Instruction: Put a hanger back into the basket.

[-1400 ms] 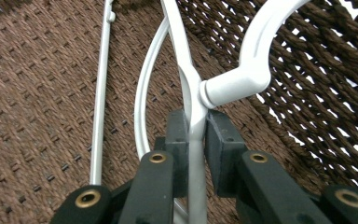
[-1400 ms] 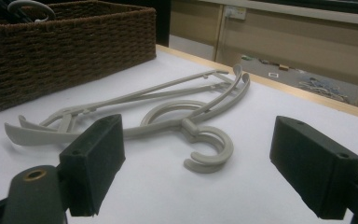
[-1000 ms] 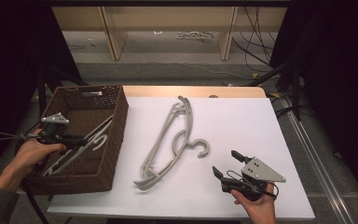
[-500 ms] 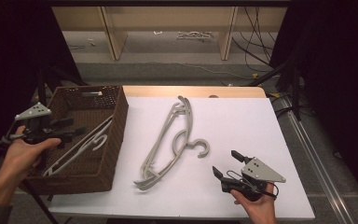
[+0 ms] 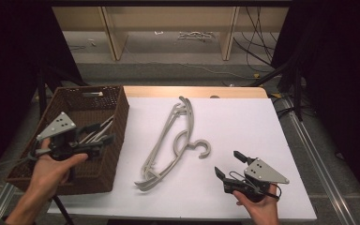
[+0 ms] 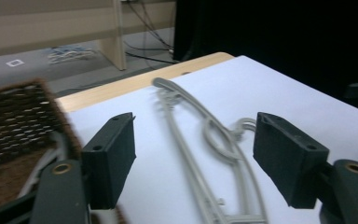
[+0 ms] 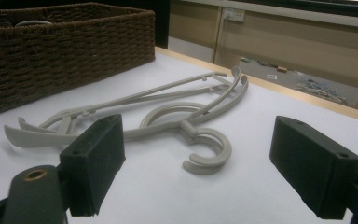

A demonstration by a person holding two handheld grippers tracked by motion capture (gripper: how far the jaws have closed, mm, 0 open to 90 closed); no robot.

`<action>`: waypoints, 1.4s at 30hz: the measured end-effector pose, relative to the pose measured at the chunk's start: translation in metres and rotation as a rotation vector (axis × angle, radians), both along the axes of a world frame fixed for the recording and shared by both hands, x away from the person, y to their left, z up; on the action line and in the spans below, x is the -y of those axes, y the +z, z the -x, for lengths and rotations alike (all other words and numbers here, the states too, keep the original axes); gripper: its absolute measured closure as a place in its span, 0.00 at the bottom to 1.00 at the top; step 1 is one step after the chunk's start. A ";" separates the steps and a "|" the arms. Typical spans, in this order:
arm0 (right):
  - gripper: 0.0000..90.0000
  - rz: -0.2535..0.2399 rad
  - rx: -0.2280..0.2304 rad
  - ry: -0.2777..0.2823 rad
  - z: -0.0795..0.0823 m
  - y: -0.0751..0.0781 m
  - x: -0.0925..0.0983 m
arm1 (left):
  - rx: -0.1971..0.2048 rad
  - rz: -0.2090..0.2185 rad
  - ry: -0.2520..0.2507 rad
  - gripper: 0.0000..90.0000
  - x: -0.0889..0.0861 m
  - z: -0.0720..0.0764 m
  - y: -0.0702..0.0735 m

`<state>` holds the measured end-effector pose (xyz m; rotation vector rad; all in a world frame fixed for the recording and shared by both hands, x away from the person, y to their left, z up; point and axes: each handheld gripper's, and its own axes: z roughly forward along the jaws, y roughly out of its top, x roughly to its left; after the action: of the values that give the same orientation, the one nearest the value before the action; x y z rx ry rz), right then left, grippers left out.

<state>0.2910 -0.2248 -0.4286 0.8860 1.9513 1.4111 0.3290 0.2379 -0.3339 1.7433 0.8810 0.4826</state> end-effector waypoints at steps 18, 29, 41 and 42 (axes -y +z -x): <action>0.21 -0.019 -0.020 0.013 0.001 0.000 -0.002 | 0.032 0.029 -0.090 0.26 0.059 0.001 -0.030; 0.21 -0.028 -0.009 0.007 0.000 -0.002 0.000 | -0.001 -0.035 -0.137 0.25 0.087 0.002 -0.055; 0.21 -0.005 -0.011 0.002 0.003 0.001 0.000 | -0.029 -0.117 -0.193 0.24 0.118 -0.011 -0.073; 0.21 -0.006 -0.009 0.000 0.003 0.000 -0.001 | -0.033 -0.120 -0.198 0.24 0.120 -0.012 -0.075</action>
<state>0.2883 -0.2237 -0.4283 0.8966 1.9553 1.4162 0.3411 0.1176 -0.4088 1.9305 0.7046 0.3835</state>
